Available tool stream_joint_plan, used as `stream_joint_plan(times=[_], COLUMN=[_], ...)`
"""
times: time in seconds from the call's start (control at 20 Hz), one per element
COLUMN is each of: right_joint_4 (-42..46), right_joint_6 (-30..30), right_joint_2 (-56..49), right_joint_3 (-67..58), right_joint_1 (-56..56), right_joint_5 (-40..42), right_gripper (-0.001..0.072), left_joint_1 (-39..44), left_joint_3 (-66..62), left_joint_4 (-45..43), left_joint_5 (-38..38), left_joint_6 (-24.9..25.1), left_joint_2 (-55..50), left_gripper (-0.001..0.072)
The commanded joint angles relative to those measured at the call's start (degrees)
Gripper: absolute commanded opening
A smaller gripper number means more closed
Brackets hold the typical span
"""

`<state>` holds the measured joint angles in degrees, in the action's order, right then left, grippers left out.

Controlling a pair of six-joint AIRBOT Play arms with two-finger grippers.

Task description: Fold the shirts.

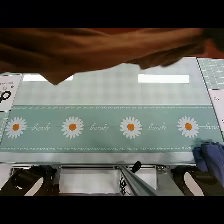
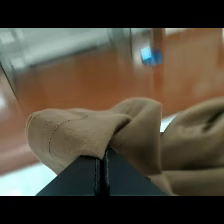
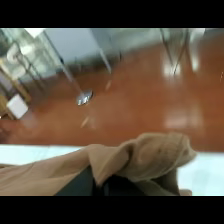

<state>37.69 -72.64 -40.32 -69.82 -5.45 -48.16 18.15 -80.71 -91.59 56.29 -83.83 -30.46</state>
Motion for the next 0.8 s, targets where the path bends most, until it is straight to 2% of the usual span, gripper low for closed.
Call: stream_joint_plan(times=[0.0,0.2,0.3,0.4,0.5,0.75], right_joint_4=[8.6,19.0,21.8,24.1,26.8,28.3], right_joint_6=[-6.6,-14.5,-15.8,-15.9,-15.5,-12.6], right_joint_2=[6.7,8.0,6.9,4.2,0.3,-10.5], right_joint_3=[-7.9,-10.7,-10.7,-10.6,-9.2,2.1], right_joint_1=[-1.3,-1.4,-1.3,-1.3,-1.2,-1.2], right_joint_5=[-5.6,-22.8,-34.1,-44.3,-49.9,-48.7], right_gripper=[0.0032,0.0032,0.0031,0.0031,0.0031,0.0031], left_joint_1=[0.0,0.0,0.0,0.0,0.1,0.1], left_joint_3=[-6.6,-6.4,-5.0,-2.1,3.6,24.2], left_joint_4=[-1.9,-1.3,0.0,3.4,6.4,6.6], left_joint_5=[8.9,30.3,36.3,37.2,35.1,30.9], left_joint_6=[-3.0,-3.8,-7.6,-8.4,-8.4,-8.4], left_joint_2=[1.9,1.8,1.8,1.8,1.1,-3.4], left_gripper=[0.0018,0.0018,0.0018,0.0018,0.0019,0.0019])
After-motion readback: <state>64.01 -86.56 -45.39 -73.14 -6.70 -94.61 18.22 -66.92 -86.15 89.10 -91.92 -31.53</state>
